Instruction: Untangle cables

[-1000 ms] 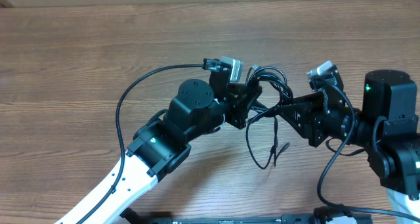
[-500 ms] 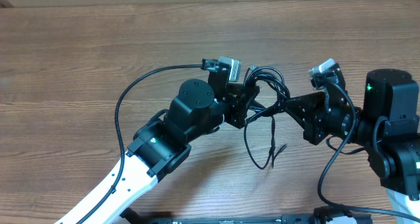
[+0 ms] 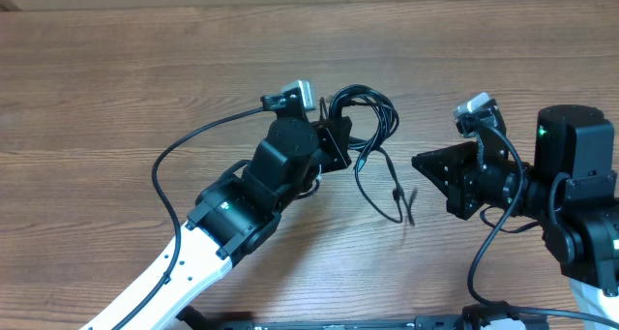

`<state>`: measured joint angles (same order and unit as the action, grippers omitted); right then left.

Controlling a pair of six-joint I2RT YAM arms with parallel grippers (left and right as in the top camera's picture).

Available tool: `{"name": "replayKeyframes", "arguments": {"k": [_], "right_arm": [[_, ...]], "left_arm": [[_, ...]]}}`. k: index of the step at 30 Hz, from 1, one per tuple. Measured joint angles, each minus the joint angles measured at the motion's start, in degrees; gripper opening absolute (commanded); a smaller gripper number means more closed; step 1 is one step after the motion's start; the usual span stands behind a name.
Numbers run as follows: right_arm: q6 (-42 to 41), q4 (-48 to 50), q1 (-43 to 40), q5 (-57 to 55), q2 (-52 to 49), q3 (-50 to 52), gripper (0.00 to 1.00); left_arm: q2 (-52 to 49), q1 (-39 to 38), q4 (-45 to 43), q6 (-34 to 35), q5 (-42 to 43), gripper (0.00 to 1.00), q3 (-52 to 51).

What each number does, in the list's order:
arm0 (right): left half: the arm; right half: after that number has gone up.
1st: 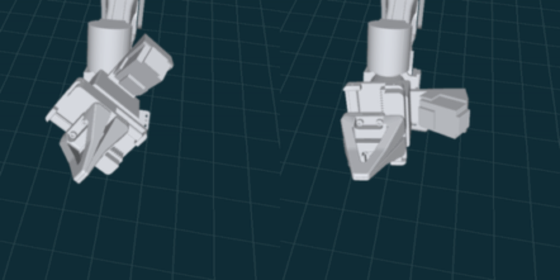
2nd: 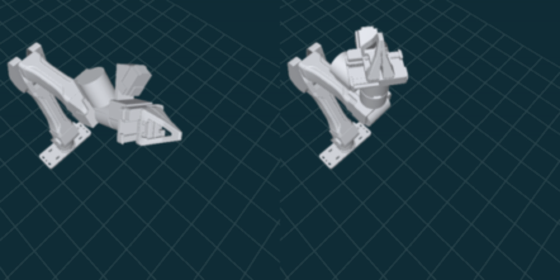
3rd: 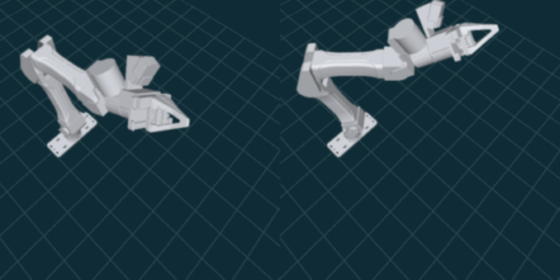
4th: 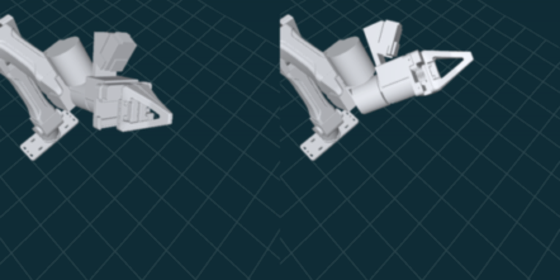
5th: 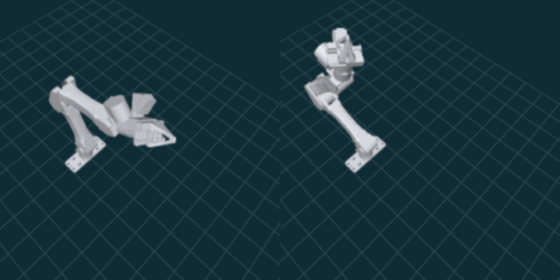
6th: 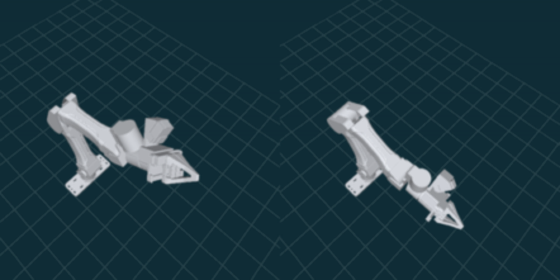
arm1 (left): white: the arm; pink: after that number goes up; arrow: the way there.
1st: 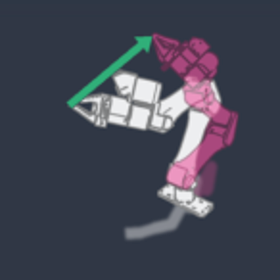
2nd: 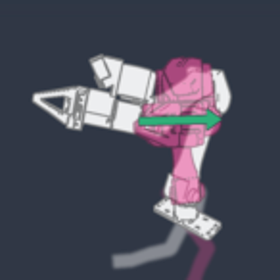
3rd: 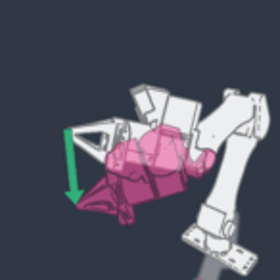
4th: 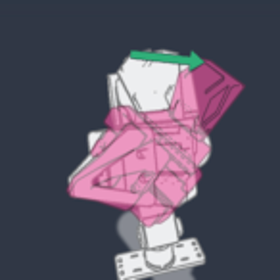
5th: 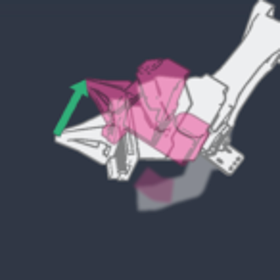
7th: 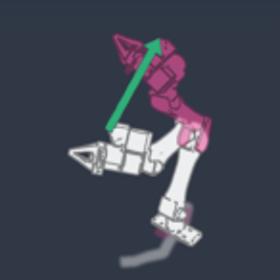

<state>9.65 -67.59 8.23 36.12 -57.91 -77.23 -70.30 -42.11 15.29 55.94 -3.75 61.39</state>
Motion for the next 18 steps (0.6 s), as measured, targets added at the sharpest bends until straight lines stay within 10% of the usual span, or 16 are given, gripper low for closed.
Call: {"name": "replayKeyframes", "arguments": {"k": [18], "right_arm": [[-3.5,3.3,0.0,-6.9,0.0,0.0,0.39]], "left_arm": [[0.0,0.0,-1.4,-3.8,6.9,0.04,0.0]]}}
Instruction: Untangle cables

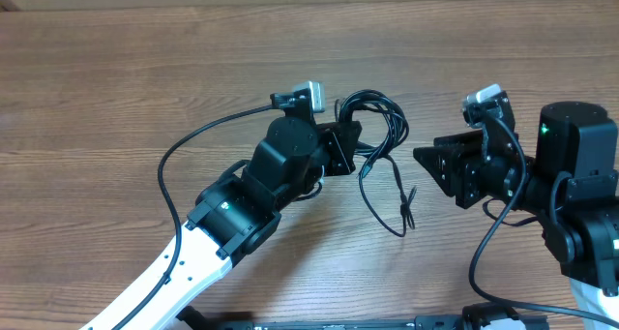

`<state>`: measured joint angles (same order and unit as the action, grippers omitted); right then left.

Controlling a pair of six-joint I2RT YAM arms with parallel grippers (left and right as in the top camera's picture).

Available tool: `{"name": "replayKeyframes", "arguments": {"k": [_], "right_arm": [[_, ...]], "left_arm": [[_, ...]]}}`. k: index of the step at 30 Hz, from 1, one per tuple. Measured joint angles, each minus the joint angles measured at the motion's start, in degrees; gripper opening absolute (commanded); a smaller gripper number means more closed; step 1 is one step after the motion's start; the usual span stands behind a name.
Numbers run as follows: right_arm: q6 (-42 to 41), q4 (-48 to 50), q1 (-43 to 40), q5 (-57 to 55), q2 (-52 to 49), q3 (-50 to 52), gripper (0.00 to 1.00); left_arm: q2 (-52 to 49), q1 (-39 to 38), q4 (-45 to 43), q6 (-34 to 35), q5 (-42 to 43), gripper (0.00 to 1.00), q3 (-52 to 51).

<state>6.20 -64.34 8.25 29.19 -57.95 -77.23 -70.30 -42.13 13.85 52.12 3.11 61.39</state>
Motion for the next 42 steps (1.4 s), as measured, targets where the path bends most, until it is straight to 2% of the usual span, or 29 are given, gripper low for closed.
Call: {"name": "replayKeyframes", "arguments": {"k": [9,42], "right_arm": [[-2.2,0.9,0.0,-3.2,-2.6,0.0,0.36],[-5.6,2.1,0.0,-6.3,-2.8,0.0,0.34]], "left_arm": [[0.0,0.0,-0.1,0.7,4.6,0.04,0.0],[0.0,-3.1,-3.2,5.0,4.8,0.04,0.0]]}}
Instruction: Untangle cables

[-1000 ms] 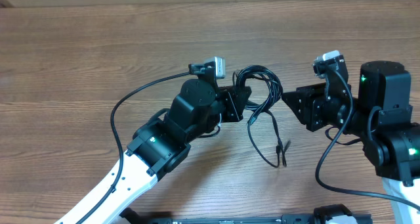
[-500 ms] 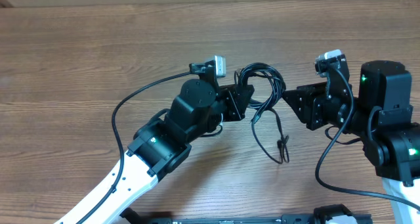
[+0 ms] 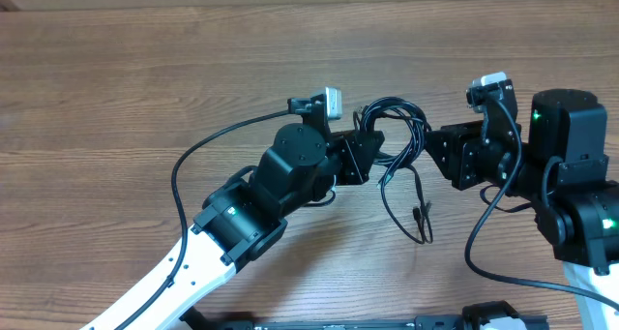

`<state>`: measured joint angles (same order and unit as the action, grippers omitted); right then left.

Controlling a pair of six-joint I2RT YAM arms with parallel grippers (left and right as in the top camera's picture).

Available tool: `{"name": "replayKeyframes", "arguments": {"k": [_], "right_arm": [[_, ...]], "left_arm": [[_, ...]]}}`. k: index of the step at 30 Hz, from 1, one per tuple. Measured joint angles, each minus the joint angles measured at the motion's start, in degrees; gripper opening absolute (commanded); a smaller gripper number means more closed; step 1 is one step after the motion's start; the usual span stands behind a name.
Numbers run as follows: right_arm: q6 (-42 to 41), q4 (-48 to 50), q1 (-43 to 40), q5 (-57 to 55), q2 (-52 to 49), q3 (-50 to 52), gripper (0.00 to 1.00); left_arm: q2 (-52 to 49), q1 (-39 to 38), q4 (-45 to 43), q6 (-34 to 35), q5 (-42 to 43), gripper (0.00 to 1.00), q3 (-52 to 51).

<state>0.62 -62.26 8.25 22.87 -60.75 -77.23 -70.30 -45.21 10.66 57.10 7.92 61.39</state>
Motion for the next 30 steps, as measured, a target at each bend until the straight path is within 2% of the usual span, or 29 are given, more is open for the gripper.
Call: {"name": "replayKeyframes", "arguments": {"k": [21,30], "right_arm": [[-9.8,3.0,0.5,-10.0,0.0,0.0,0.34],[-13.4,-1.8,0.8,-14.9,-0.7,0.0,0.34]], "left_arm": [[0.0,-0.6,-0.2,0.1,0.1,0.04,0.0],[-0.1,-1.0,-0.4,-0.3,1.0,0.04,0.0]]}}
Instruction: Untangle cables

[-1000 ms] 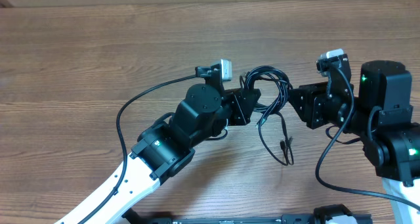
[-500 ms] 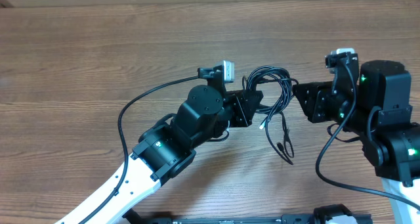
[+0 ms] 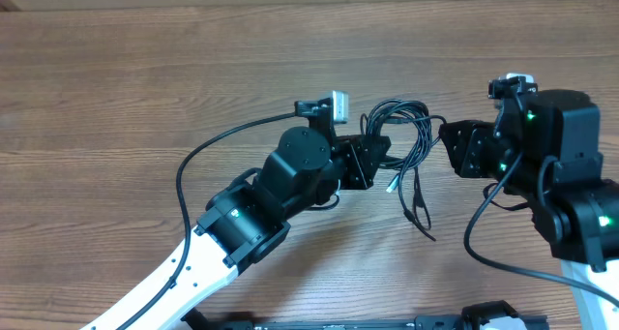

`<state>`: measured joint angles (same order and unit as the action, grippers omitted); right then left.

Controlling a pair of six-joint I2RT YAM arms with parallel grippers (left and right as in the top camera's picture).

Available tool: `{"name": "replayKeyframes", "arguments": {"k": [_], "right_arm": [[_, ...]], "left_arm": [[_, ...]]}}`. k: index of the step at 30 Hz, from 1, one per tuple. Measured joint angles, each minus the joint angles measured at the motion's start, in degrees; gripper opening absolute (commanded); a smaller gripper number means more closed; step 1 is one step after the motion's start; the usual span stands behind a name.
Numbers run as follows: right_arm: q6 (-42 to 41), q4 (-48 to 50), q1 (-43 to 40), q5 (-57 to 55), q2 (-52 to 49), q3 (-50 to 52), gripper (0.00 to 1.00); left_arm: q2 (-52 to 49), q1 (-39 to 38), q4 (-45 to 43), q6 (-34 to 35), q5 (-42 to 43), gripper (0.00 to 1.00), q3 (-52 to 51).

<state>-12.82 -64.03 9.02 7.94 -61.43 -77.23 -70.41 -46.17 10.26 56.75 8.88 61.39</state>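
Note:
A black cable bundle (image 3: pixel 404 127) hangs in tangled loops between the two arms. Its loose tail with a plug end (image 3: pixel 422 217) drops toward the table. My left gripper (image 3: pixel 379 152) is shut on the left side of the loops and holds them off the wood. My right gripper (image 3: pixel 444 130) meets the right side of the bundle. Its fingers look drawn together on a strand that runs out to them. A light connector tip (image 3: pixel 392 184) dangles below the left gripper.
The wooden table (image 3: pixel 116 78) stretches wide to the left and back. The left arm's own camera cable (image 3: pixel 208 151) arcs over the table on the left. The right arm's body (image 3: pixel 571 175) fills the right edge.
The left gripper carried the bundle slightly to the right. The right gripper has drawn back a little to the right and up, now pinched on a strand at the bundle's right edge.
The left gripper held the tangled bundle left of centre while the right gripper stood open and apart at the right. At each later moment the left arm was further right with the bundle and the right gripper closer, until it met the loops; now it is shut on a strand.

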Motion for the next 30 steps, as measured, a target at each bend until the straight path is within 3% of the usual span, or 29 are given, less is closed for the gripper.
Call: {"name": "replayKeyframes", "arguments": {"k": [16,25,30], "right_arm": [[-8.7,-5.1,0.0,-3.8,-3.5,0.0,0.28],[-10.9,-7.0,-0.7,-9.0,-3.8,0.0,0.25],[-10.9,-6.9,-0.7,-8.9,-3.8,0.0,0.23]], "left_arm": [[-0.6,-0.3,-0.6,-7.1,-3.2,0.04,0.0],[-0.6,-0.3,2.7,-2.9,-11.3,0.04,0.0],[-0.6,-0.3,2.3,-4.7,-12.2,0.04,0.0]]}}
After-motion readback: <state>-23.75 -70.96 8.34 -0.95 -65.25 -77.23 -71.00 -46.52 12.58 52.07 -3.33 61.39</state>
